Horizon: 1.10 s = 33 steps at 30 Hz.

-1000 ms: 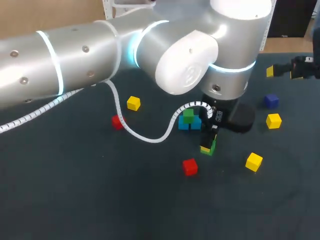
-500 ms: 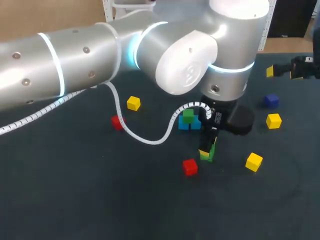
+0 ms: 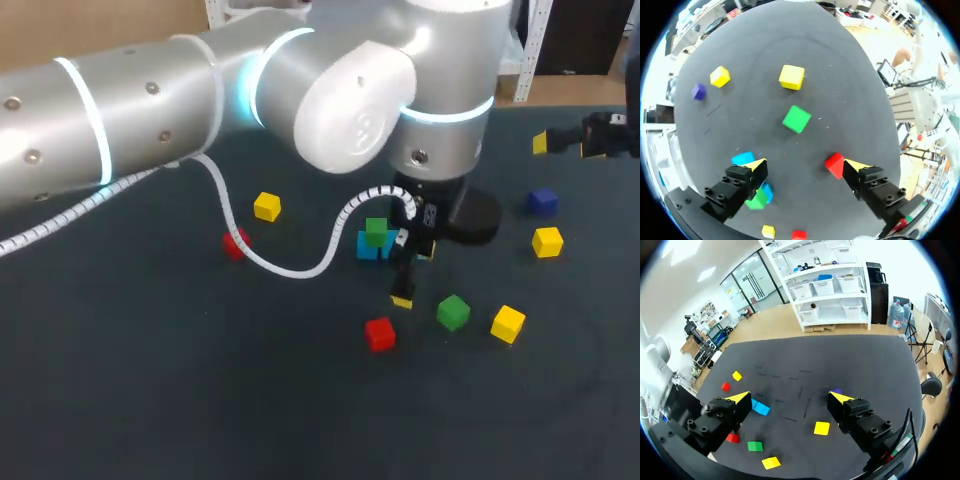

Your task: Place the blue cubes, place green cubes on the blue cubes, place the yellow cubes on the green cubes, then place the red cubes on the yellow cubes, and place purple cube on the red cubes.

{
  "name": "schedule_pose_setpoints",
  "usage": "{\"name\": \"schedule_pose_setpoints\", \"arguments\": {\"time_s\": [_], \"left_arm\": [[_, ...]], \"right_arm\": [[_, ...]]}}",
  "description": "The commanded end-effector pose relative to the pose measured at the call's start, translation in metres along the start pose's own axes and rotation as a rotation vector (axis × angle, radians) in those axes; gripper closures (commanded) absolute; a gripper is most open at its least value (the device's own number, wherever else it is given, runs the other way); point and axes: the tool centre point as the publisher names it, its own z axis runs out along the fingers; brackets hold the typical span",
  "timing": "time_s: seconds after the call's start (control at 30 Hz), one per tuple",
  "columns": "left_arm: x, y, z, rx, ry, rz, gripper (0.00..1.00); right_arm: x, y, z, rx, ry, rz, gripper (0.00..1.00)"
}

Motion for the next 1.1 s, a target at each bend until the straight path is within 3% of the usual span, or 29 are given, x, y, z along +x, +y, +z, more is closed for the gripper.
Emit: {"name": "schedule_pose_setpoints", "arguments": {"time_s": [0.03,0.27,0.4,0.53,0.8,1.1], "left_arm": [[0.038,-0.013,-0.026,-0.089,-0.039,-0.090,0.00],[0.112,-0.020,-0.065,-0.164,-0.069,-0.345,0.00],[0.142,-0.029,-0.093,-0.199,-0.151,-0.466,0.00],[0.176,-0.027,-0.113,-0.223,-0.277,-0.605,0.00],[0.242,-0.009,-0.112,-0.309,-0.404,-0.868,0.00],[0.285,0.013,-0.111,-0.487,-0.415,-1.062,0.00]], "right_arm": [[0.000,-0.001,0.001,-0.003,-0.001,-0.001,0.00],[0.000,-0.001,0.001,-0.003,-0.001,-0.001,0.00],[0.000,-0.001,0.001,-0.003,-0.001,-0.001,0.00],[0.000,-0.001,0.001,-0.003,-0.001,-0.001,0.00],[0.000,-0.001,0.001,-0.003,-0.001,-0.001,0.00],[0.000,-0.001,0.001,-0.003,-0.001,-0.001,0.00]]}}
